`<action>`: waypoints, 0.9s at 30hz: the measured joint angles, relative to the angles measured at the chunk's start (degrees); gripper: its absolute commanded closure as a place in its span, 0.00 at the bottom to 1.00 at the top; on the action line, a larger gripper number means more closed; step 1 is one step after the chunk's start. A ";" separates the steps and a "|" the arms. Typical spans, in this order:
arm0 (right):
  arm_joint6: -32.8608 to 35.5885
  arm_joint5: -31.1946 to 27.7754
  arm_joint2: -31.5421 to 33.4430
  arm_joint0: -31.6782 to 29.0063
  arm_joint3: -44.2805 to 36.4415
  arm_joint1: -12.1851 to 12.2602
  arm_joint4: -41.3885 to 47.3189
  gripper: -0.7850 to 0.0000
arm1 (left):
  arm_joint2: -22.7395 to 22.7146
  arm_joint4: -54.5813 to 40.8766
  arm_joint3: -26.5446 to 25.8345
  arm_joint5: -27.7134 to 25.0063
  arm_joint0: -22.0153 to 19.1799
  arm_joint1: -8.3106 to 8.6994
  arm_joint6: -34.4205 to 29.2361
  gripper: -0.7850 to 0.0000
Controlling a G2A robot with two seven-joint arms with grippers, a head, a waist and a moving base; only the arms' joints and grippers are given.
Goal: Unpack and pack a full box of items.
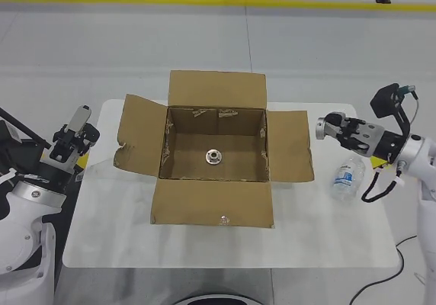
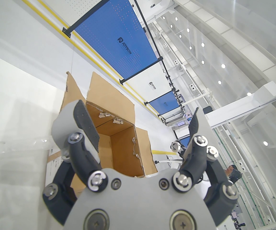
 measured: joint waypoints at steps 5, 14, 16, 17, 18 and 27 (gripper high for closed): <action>-1.37 2.51 -0.62 -2.45 -4.95 0.41 -1.70 1.00 | 0.00 0.00 0.00 0.00 0.00 0.00 0.00 0.00; -4.48 8.85 -9.55 0.28 -6.75 0.08 -8.24 1.00 | 0.00 0.00 0.00 0.00 0.00 0.00 0.00 0.00; -5.12 10.86 -13.94 2.87 -5.87 -0.40 -11.08 1.00 | 0.00 0.00 0.00 0.00 0.00 0.00 0.00 0.00; -5.66 12.22 -17.19 4.91 -4.91 -0.84 -12.93 1.00 | 0.00 0.00 0.00 0.00 0.00 0.00 0.00 0.00; -6.08 13.18 -19.72 6.55 -3.93 -1.22 -14.16 1.00 | 0.00 0.00 0.00 0.00 0.00 0.00 0.00 0.00; -7.49 20.92 -47.37 24.74 14.13 -7.92 -27.03 1.00 | 0.00 0.00 0.00 0.00 0.00 0.00 0.00 0.00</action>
